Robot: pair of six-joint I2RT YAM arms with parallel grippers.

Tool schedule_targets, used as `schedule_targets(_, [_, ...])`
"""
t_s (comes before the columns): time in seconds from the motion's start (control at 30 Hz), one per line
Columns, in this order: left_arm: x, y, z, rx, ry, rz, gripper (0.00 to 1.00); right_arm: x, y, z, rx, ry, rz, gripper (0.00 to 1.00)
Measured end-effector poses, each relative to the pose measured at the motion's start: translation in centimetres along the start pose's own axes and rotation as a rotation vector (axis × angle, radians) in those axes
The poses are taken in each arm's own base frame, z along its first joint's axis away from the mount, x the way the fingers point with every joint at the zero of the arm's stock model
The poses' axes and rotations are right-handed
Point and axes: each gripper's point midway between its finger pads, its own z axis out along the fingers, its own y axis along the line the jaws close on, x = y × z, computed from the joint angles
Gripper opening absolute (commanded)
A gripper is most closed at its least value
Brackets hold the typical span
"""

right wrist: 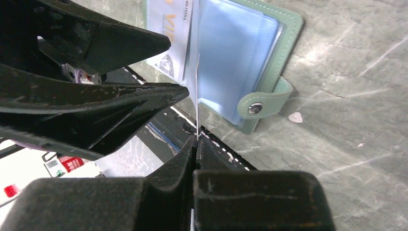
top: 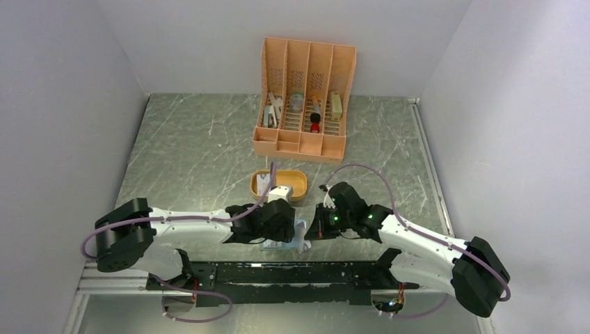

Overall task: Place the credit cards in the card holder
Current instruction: Turn over the card slot in the card holder.

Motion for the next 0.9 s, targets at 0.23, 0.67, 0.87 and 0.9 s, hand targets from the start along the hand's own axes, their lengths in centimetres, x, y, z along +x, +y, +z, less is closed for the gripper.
schedule_targets(0.23, [-2.3, -1.2, -2.3, 0.060, -0.083, -0.061, 0.62, 0.0, 0.9, 0.4, -0.034, 0.006, -0.010, 0.00])
schedule_targets(0.67, [-1.8, 0.0, -2.0, 0.009, -0.072, -0.063, 0.60, 1.0, 1.9, 1.2, -0.062, 0.038, -0.043, 0.00])
schedule_targets(0.87, [-1.8, 0.3, -2.0, -0.009, -0.074, -0.059, 0.53, 1.2, 2.2, 1.3, -0.069, 0.042, -0.052, 0.00])
schedule_targets(0.9, [-1.8, 0.3, -2.0, -0.011, -0.074, -0.059, 0.50, 1.2, 2.2, 1.3, -0.068, 0.042, -0.052, 0.00])
